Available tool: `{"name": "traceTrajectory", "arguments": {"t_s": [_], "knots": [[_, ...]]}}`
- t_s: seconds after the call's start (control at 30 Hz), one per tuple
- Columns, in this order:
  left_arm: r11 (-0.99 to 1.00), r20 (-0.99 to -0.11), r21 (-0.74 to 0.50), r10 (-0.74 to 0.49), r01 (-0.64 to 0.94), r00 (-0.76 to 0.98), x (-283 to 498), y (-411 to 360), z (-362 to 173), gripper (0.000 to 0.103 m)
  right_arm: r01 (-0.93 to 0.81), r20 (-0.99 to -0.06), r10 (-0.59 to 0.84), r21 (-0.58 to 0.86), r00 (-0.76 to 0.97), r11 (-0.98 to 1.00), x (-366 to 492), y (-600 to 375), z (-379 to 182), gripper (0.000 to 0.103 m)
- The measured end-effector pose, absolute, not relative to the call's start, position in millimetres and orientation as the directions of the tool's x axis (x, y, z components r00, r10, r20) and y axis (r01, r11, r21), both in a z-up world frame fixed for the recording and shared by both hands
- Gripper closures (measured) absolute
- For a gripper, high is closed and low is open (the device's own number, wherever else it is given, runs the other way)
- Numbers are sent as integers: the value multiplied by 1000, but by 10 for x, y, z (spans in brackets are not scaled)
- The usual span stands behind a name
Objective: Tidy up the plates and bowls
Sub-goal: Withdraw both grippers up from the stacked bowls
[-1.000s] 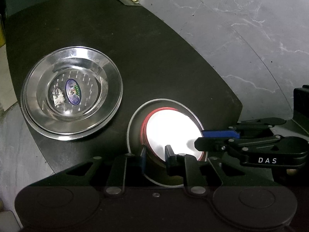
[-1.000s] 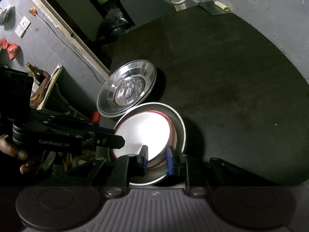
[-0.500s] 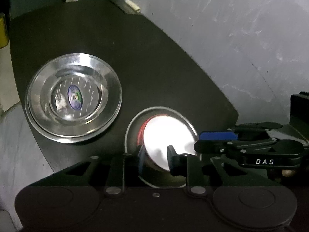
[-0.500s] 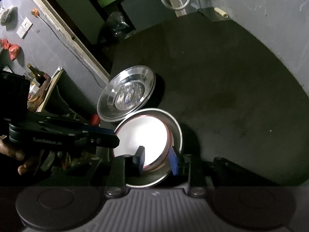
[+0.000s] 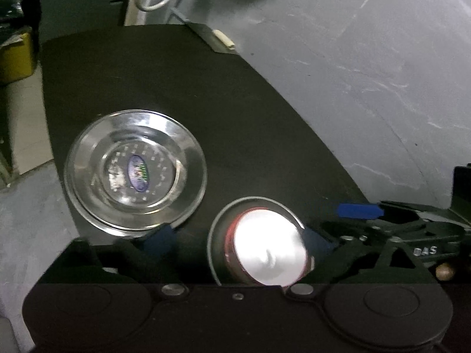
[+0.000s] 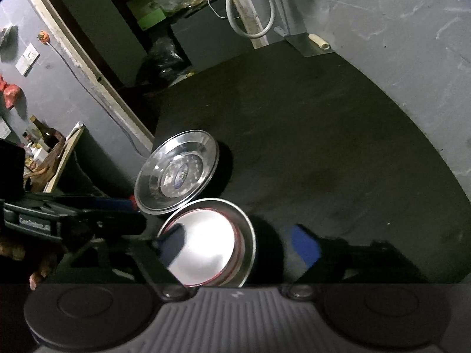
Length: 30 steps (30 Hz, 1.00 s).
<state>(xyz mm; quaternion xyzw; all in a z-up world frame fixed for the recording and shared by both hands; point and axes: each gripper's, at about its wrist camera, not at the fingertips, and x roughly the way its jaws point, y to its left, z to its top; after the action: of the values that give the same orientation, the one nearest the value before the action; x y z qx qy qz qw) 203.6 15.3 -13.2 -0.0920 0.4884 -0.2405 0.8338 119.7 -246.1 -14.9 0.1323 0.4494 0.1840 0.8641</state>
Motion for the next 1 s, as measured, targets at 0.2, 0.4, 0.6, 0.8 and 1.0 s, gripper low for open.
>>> {"name": "traceTrajectory", "arguments": {"t_s": [0.2,0.4,0.6,0.8,1.0], "knots": [[885,-772,-365,-461,287,438,2015,185,-133,1,-176,-739,384,347,553,921,1263,-2467,-156,0],[914,-776,-344,-405,212,484,1976,275,-167,1,-113,-763,295,283,575,952,1320,-2514,-206,0],[955,-816,-268,-293,124,497,1965,388,-278,1,-43,-812,188,198,553,979,1354,-2582,-327,0],[965,-851,-236,-262,113,455,1979,364,-387,1,-72,-841,172,157,513,985,1353,-2570,-410,0],[967,-869,-220,-254,130,424,1979,244,-462,1,-163,-847,195,130,494,978,1351,-2449,-407,0]]}}
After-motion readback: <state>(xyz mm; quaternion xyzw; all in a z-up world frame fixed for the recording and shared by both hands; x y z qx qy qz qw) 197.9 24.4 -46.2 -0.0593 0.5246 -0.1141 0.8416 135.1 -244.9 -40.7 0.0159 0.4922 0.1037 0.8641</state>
